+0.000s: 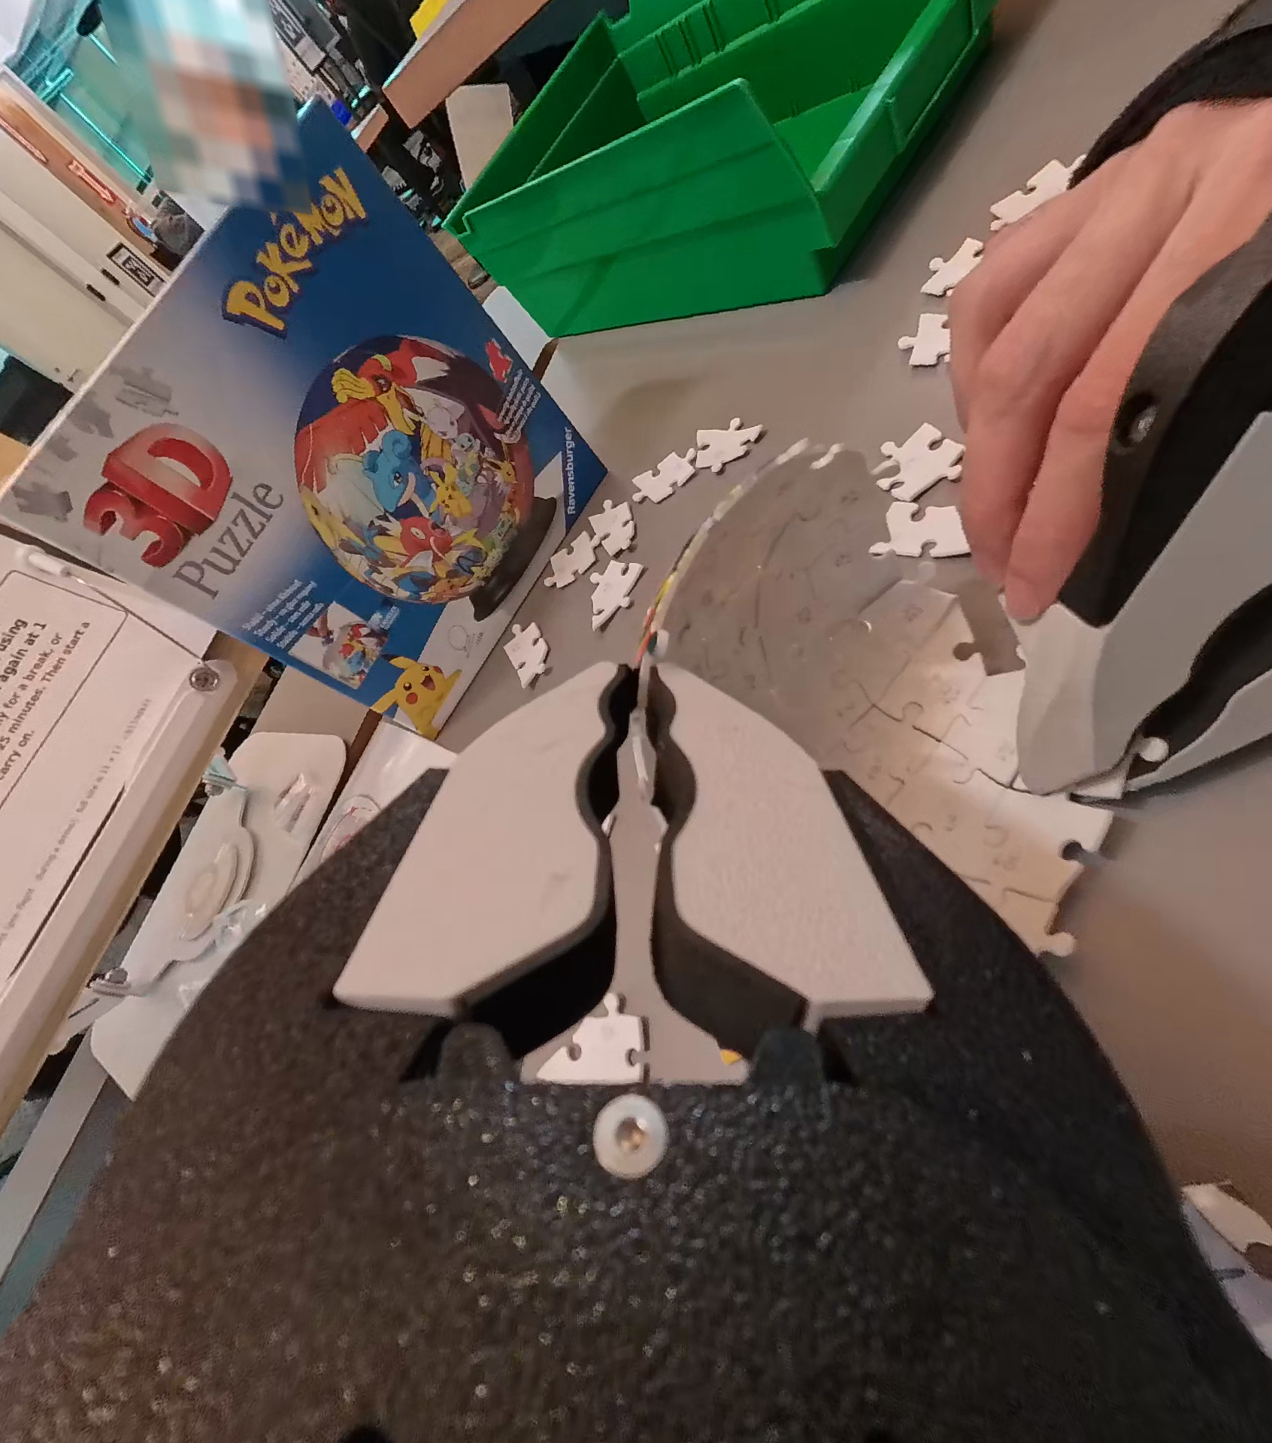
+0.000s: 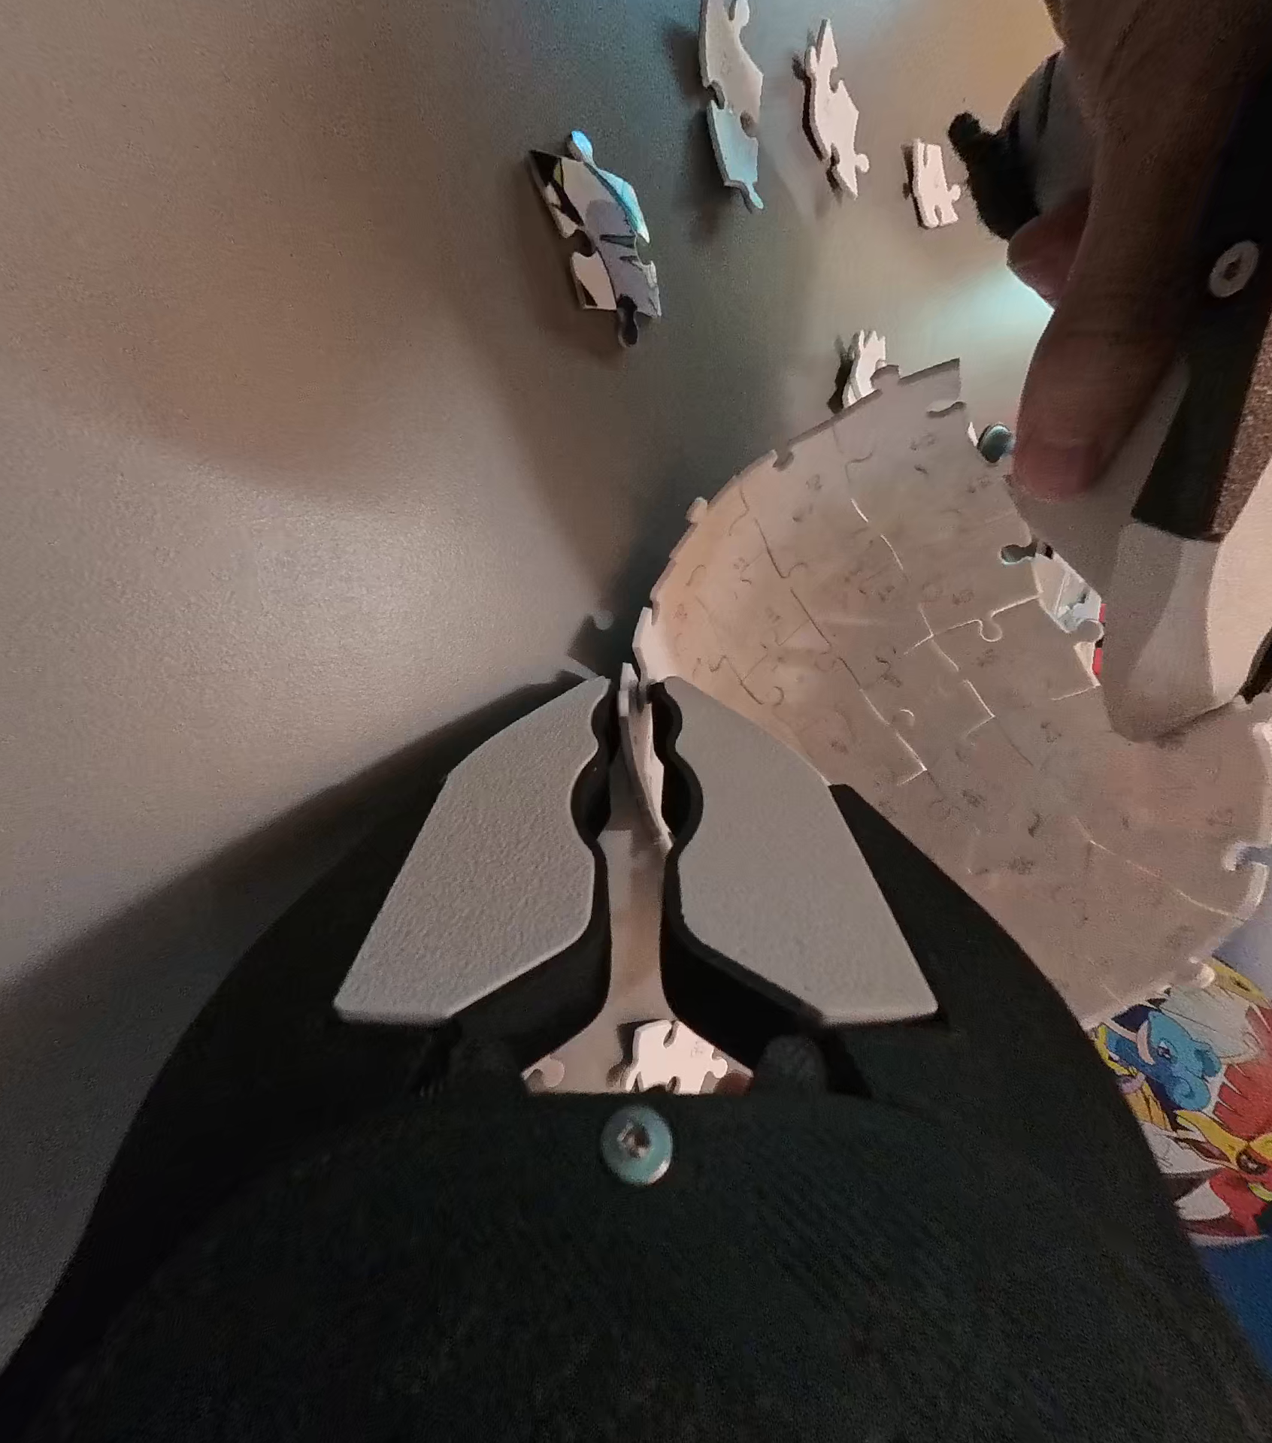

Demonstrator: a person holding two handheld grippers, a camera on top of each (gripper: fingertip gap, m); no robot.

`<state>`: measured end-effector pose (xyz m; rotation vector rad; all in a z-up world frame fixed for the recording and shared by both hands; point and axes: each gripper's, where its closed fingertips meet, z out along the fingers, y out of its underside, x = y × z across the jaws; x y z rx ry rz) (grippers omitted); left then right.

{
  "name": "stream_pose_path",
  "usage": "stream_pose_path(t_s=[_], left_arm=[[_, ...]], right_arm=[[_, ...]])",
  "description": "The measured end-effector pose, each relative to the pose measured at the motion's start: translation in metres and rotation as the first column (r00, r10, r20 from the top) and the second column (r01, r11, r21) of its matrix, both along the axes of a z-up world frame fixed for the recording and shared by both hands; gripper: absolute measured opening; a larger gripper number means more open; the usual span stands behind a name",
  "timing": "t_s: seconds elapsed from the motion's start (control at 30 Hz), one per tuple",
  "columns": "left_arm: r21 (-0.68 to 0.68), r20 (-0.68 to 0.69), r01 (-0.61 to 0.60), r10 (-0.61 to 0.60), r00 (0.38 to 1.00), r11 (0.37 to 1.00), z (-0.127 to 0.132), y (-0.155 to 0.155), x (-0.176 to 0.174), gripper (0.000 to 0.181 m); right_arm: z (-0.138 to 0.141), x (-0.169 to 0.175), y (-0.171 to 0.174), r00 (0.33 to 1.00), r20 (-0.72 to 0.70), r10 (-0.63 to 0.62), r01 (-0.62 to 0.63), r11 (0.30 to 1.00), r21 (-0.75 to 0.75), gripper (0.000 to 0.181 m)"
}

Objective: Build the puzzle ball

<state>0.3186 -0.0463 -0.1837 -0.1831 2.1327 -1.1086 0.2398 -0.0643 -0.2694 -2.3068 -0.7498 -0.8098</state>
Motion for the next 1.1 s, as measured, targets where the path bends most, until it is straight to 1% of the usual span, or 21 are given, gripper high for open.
stream_pose_path(t_s=[0.2, 0.3, 0.33, 0.4, 0.43, 0.57, 0.63, 0.7, 0.87, 0.97, 1.03, 1.1], left_arm=[[0.003, -0.020, -0.041, 0.041, 0.999, 0.999, -0.003, 0.003, 0.005, 0.002], [-0.009, -0.054, -0.085, 0.085, 0.995, 0.996, -0.006, 0.007, 0.009, 0.002], [-0.013, -0.066, -0.098, 0.097, 0.993, 0.995, -0.007, 0.008, 0.011, 0.002], [-0.024, -0.098, -0.111, 0.108, 0.989, 0.994, -0.010, 0.008, 0.012, 0.002], [-0.028, -0.114, -0.112, 0.108, 0.988, 0.993, -0.013, 0.008, 0.012, 0.002], [-0.008, -0.125, -0.105, 0.103, 0.987, 0.994, -0.020, 0.009, 0.013, 0.003], [-0.012, -0.138, -0.104, 0.102, 0.985, 0.994, -0.021, 0.010, 0.013, 0.003], [-0.012, -0.152, -0.094, 0.091, 0.984, 0.995, -0.020, 0.009, 0.013, 0.003], [0.014, -0.173, -0.098, 0.099, 0.980, 0.995, -0.021, 0.010, 0.016, 0.004], [0.006, -0.142, -0.118, 0.118, 0.983, 0.993, -0.013, 0.012, 0.018, 0.013], [-0.019, -0.120, -0.137, 0.134, 0.984, 0.990, -0.003, 0.016, 0.020, 0.028], [-0.047, -0.114, -0.126, 0.120, 0.986, 0.991, 0.006, 0.020, 0.017, 0.045]], right_arm=[[0.003, 0.002, 0.001, 0.999, -0.024, -0.026, 0.027, 0.999, 0.046, 0.006], [0.005, 0.003, 0.001, 0.999, -0.007, -0.038, 0.039, 0.998, 0.058, 0.006], [0.006, 0.004, 0.001, 0.999, 0.012, -0.047, 0.046, 0.997, 0.064, 0.007], [0.008, 0.008, -0.001, 0.996, 0.042, -0.074, 0.070, 0.994, 0.079, 0.021], [0.008, 0.008, -0.003, 0.996, 0.042, -0.080, 0.076, 0.994, 0.082, 0.025], [0.016, 0.007, -0.019, 0.993, 0.037, -0.116, 0.111, 0.987, 0.114, 0.030], [0.022, 0.006, -0.026, 0.992, 0.024, -0.126, 0.122, 0.983, 0.137, 0.029], [0.025, 0.008, -0.031, 0.991, 0.000, -0.135, 0.133, 0.979, 0.156, 0.016], [0.026, 0.012, -0.029, 0.994, -0.005, -0.112, 0.112, 0.981, 0.157, 0.013], [0.025, 0.010, -0.025, 0.995, -0.025, -0.092, 0.095, 0.981, 0.167, 0.010], [0.026, 0.010, -0.024, 0.996, -0.044, -0.082, 0.089, 0.981, 0.173, 0.010], [0.028, 0.011, -0.024, 0.996, -0.048, -0.080, 0.088, 0.977, 0.194, 0.010]])
